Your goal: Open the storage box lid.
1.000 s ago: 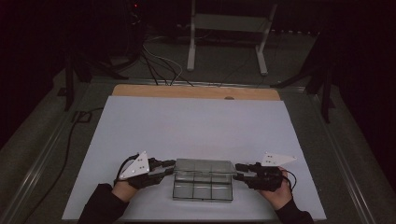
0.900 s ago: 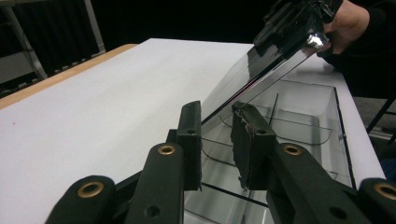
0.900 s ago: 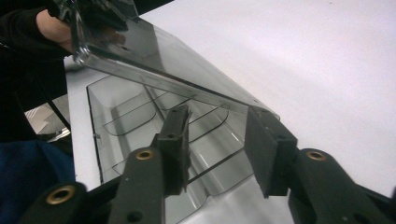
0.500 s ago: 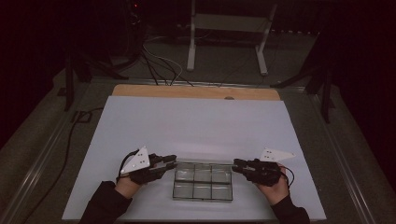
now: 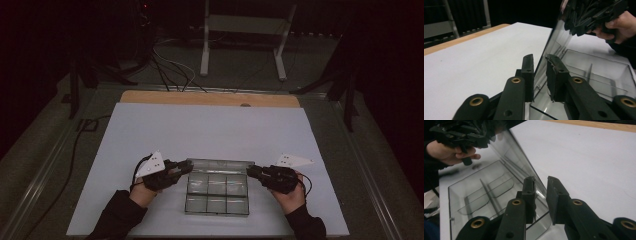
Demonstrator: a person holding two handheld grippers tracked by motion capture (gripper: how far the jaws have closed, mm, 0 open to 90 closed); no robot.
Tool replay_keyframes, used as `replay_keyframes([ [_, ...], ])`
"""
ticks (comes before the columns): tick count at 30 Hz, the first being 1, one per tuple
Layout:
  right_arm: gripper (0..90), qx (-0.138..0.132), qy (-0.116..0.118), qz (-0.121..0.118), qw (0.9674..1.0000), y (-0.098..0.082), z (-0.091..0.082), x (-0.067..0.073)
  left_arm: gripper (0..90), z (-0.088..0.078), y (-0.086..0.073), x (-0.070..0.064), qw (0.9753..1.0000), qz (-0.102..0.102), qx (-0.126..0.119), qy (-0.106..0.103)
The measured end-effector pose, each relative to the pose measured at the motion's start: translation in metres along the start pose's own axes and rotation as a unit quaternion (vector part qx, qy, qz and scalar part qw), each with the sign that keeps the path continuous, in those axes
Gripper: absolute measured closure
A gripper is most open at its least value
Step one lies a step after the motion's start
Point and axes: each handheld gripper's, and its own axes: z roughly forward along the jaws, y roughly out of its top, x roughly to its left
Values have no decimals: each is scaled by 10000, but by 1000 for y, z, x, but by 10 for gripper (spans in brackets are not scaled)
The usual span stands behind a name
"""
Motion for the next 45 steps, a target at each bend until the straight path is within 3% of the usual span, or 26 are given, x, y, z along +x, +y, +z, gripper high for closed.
replay_keyframes([
  [7,768,5,-152,65,9999,2,7,-3,799,5,1,4,9998,-126,33,118],
  [14,768,94,-359,-32,9993,6,16,-1,797,9,0,6,9994,-233,110,227],
  [22,772,120,-439,4,9990,9,22,-4,797,14,-2,12,9985,-441,171,281],
  [40,716,308,-550,405,9972,15,42,-14,732,20,-6,20,9953,-769,404,435],
  [45,703,350,-619,516,9961,16,44,-14,723,22,-6,24,9941,-918,438,389],
])
